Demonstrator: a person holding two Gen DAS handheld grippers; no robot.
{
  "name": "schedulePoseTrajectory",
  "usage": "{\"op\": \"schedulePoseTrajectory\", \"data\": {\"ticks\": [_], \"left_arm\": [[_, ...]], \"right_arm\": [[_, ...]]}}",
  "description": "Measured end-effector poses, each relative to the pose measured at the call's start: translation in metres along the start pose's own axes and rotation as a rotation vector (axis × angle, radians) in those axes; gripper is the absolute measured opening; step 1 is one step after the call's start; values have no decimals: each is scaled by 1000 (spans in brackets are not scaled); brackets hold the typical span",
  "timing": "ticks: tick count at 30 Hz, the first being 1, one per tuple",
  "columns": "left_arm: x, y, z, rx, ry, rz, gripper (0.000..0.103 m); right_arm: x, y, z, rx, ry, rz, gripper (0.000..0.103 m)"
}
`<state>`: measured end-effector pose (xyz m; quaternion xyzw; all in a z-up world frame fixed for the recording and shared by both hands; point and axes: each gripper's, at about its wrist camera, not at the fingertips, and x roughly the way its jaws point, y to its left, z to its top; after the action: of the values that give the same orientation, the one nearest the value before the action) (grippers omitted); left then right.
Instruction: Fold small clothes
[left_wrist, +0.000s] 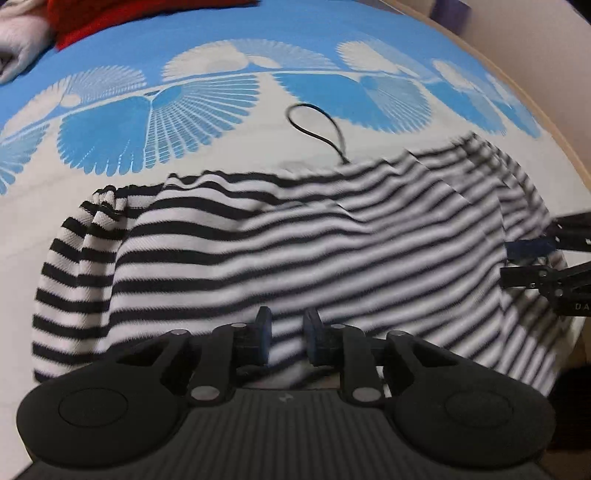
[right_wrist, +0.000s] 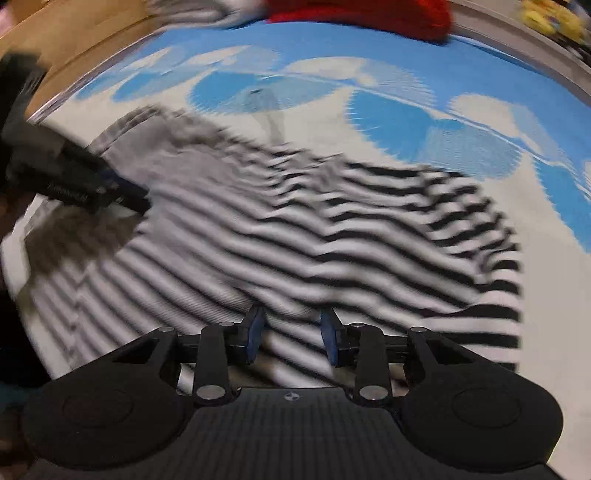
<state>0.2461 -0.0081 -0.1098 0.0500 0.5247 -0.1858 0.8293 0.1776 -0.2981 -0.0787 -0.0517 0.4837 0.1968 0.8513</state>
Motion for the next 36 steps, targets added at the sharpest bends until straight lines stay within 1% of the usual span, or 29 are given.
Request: {"op": "schedulePoseTrajectory", "data": {"ticks": [1,3,5,8,9,10,11,12,13,14,15,16,17,19,20,21,22,24,25,26,27,28,29,30,31,33,34,35,36], "left_arm": [[7,1,5,-10,-7,1,14],[16,4,14,-32,-27,6,8],[14,7,18,-57,-47,24,8],[4,5,24,-69,-34,28,9],[-2,5,25,-68,-37,7,12],[-11,4,24,-61,-46,-35,17],[-23,2,22,-38,-56,-88,20],[-31,0,20,-7,-62,-111,24],[-42,-3,14,44,-68,-115,25],[-47,-4,9,81,-60,-121,25],[-49,-3,2,109,-36,-147,25],[-47,0,-4,123,-7,-172,25],[-40,2,-10,141,36,-177,25],[-24,3,-21,175,106,-125,23],[-26,4,-24,184,97,-120,23],[-33,7,-24,165,80,-126,23],[-45,13,-23,116,48,-139,23],[-66,21,-27,68,-1,-171,24],[-71,24,-30,59,-8,-180,24],[-69,27,-35,54,18,-177,24],[-61,27,-40,55,66,-153,24],[-50,25,-47,72,123,-104,25],[-44,24,-53,91,152,-70,26],[-47,24,-52,81,140,-75,26],[-54,25,-50,50,121,-82,26],[-70,31,-54,-28,61,-111,26],[-73,30,-59,-53,51,-126,26],[-68,28,-64,-55,76,-108,26],[-59,24,-71,-26,125,-53,32]], "right_arm": [[3,-5,1,21,11,-30,36],[10,-18,0,66,29,-70,36],[9,-23,2,84,21,-67,36],[8,-24,1,76,19,-79,36],[8,-29,4,91,11,-72,36],[8,-32,6,109,2,-73,36],[4,-35,7,127,-11,-80,36],[-2,-40,6,141,-26,-88,36],[-6,-46,4,146,-30,-106,36],[0,-50,3,150,-17,-128,36],[5,-57,-2,162,19,-156,36],[11,-63,-7,178,60,-171,36],[14,-67,-12,188,82,-167,36],[10,-65,-12,168,62,-170,35],[6,-63,-12,167,48,-170,35],[0,-61,-11,176,27,-164,35],[-9,-59,-11,187,-1,-149,36],[-27,-52,-13,191,-58,-96,36],[-34,-47,-15,182,-72,-60,37],[-37,-42,-16,169,-68,-28,38],[-35,-37,-21,146,-37,0,39],[-27,-33,-26,115,24,-8,40],[-17,-31,-34,83,93,-50,40],[-11,-30,-40,66,132,-87,40],[-13,-32,-44,76,132,-103,42],[-28,-43,-45,177,87,-86,42],[-34,-48,-47,217,75,-81,42],[-37,-50,-51,237,81,-88,42],[-35,-53,-56,242,109,-112,42]]}}
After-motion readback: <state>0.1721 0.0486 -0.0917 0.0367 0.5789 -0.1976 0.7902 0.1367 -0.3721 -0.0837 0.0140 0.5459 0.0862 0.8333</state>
